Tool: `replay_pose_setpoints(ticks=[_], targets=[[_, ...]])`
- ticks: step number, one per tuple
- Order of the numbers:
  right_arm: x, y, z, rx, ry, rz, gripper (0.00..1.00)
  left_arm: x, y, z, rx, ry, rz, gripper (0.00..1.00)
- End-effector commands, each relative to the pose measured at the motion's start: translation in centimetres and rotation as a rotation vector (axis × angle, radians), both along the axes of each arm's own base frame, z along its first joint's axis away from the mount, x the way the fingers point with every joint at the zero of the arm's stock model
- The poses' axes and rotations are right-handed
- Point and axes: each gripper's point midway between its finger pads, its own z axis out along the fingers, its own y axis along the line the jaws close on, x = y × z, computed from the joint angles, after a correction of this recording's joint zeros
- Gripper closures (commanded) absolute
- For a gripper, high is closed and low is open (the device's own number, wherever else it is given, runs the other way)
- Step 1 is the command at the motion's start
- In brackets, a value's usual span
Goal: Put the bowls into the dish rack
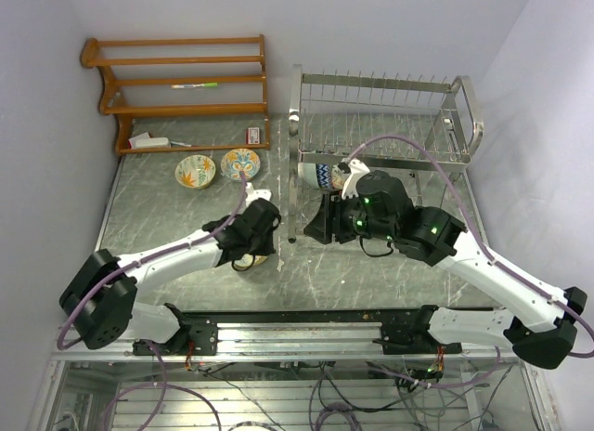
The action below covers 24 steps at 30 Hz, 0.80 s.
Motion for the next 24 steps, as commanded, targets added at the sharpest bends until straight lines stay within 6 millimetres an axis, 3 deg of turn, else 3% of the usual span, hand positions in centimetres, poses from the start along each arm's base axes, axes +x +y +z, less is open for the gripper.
replay_pose_setpoints(ticks=[1, 7, 11, 17, 20, 24], targets=[[-0.1, -1.4, -0.2, -0.017, 0.011, -0.049, 0.52, -3.4, -1.7, -3.0, 0.051, 0.086, -0.040, 0.82], [-0.6, -2.4, -0.2, -0.016, 0.026, -0.080, 0.53, -5.1, -3.8, -3.4, 0.076, 0.082, -0.112, 0.71], [-0.9, -3.5, 0.0, -0.020, 0.026, -0.112, 0.52, -5.2, -4.3, -2.0, 0.069, 0.041, -0.127, 0.58], [-1.1, -4.7, -0.1, -0.050, 0.022, -0.133, 0.49, -4.9, -5.0, 1.6, 0.014, -0.023, -0.151, 0.31], [-1.1, -4.8, 0.0, -0.042, 0.019, -0.136, 0.49, -4.8, -5.2, 4.0, -0.019, -0.059, -0.151, 0.22], [-1.2, -4.7, -0.5, -0.056, 0.024, -0.125, 0.48, -4.6, -2.1, 8.0, 0.021, -0.118, -0.075, 0.13]])
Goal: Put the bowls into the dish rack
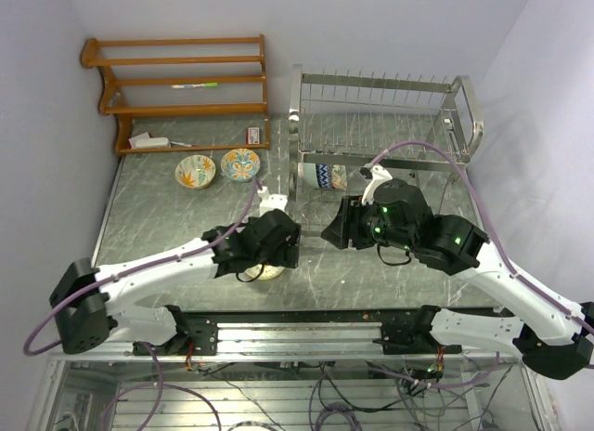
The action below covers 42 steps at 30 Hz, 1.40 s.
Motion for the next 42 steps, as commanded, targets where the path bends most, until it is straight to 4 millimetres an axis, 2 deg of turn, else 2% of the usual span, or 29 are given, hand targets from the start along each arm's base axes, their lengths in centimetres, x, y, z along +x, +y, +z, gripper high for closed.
replay_pose_setpoints(ticks=[1, 5, 9, 12, 15, 17, 21, 28, 37, 42], targets=[[-0.1, -0.4, -0.6, -0.024, 0.003, -0.008, 0.48, 0.6, 3.6, 6.0, 0.020, -0.105, 0.101, 0.11], [0.0, 0.6, -1.3, -0.045, 0.007, 0.023, 0.46, 0.5, 10.1, 10.6, 0.090, -0.201, 0.271, 0.09], [-0.1, 2.0, -1.6, -0.047, 0.002, 0.039, 0.45, -0.9, 16.4, 15.0, 0.056, -0.267, 0.457, 0.08], [-0.9, 4.3, -2.8, -0.091, 0.008, 0.089, 0.44, -1.7, 20.0, 18.5, -0.016, -0.333, 0.549, 0.06], [-1.8, 8.1, -5.0, -0.155, 0.011, 0.150, 0.42, -2.2, 22.3, 22.2, -0.089, -0.407, 0.586, 0.04], [-2.2, 10.4, -6.6, -0.206, 0.011, 0.178, 0.39, -2.2, 22.8, 23.6, -0.098, -0.434, 0.579, 0.03], [-2.1, 14.5, -9.6, -0.337, -0.018, 0.231, 0.33, -2.2, 22.4, 25.2, -0.139, -0.471, 0.517, 0.03], [-0.7, 18.9, -13.7, -0.434, -0.054, 0.302, 0.31, -3.0, 24.5, 27.2, -0.209, -0.532, 0.530, 0.05], [1.0, 21.1, -19.4, -0.586, -0.092, 0.387, 0.31, -3.2, 24.3, 27.4, -0.214, -0.534, 0.505, 0.05], [1.4, 20.8, -22.3, -0.670, -0.068, 0.377, 0.37, -3.2, 24.4, 27.3, -0.207, -0.535, 0.502, 0.05]])
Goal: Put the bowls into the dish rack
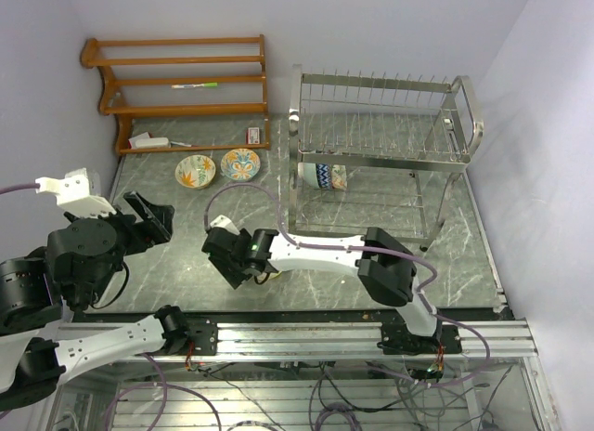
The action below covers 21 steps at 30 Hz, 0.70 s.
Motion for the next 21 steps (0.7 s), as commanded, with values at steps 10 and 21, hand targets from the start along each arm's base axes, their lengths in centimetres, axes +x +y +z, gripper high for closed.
replay_pose_setpoints(ticks=[10, 21], targets=[[1.5, -2.2, -2.9, -0.151, -0.063, -0.063, 0.83, 0.4, -0.5, 0.2, 0.013, -0.019, -0.007, 0.05], [-3.0, -1.5, 5.9, 0.191, 0.089, 0.020, 1.00, 0.8, -0.8, 1.0, 0.048, -0.030, -0.015, 0.05]])
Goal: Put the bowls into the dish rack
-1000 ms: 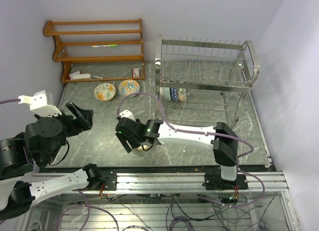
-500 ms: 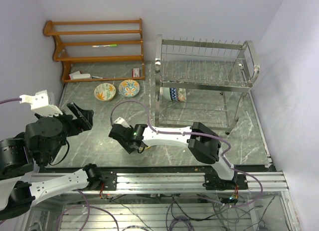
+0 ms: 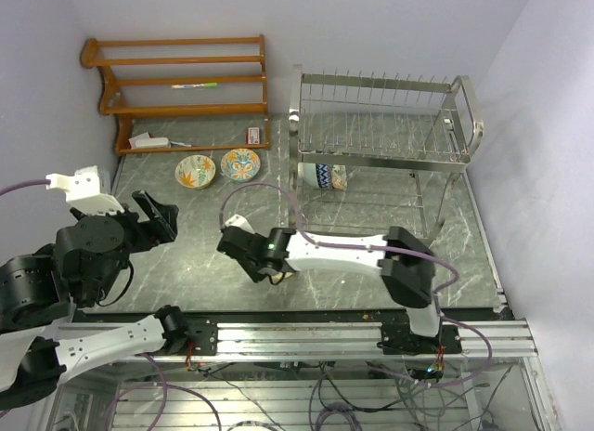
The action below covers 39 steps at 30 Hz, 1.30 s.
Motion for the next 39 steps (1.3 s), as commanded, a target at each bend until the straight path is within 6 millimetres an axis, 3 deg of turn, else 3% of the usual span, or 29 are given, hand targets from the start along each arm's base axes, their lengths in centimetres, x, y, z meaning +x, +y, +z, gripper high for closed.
replay_pose_setpoints(ticks=[1, 4, 9, 15, 18, 23, 31, 39], targets=[[-3.7, 1.3, 7.3, 0.289, 0.112, 0.059, 1.00, 0.4, -0.3, 1.3, 0.005, -0.029, -0.001, 0.05], [-5.9, 0.7, 10.7, 0.428, 0.176, 0.104, 1.00, 0.7, -0.5, 1.3, 0.025, -0.032, -0.004, 0.04], [-9.5, -1.8, 13.2, 0.551, 0.306, 0.129, 1.00, 1.0, -1.4, 1.1, 0.034, -0.028, -0.023, 0.04], [-12.0, -6.8, 13.5, 0.638, 0.403, 0.029, 1.00, 1.3, -2.5, 0.9, 0.031, -0.022, -0.046, 0.04], [-12.1, -9.1, 12.7, 0.697, 0.434, -0.048, 1.00, 1.4, -3.0, 0.8, 0.036, -0.019, -0.057, 0.04], [-10.2, -11.2, 13.1, 0.771, 0.427, -0.141, 1.00, 1.8, -4.2, 1.1, 0.042, -0.016, -0.078, 0.04], [-4.2, -13.7, 12.0, 0.853, 0.451, -0.250, 1.00, 2.4, -5.4, 1.8, 0.049, -0.025, -0.104, 0.04], [-0.1, -14.1, 13.4, 0.990, 0.430, -0.221, 1.00, 2.4, -5.6, 2.0, 0.026, -0.024, -0.098, 0.05]])
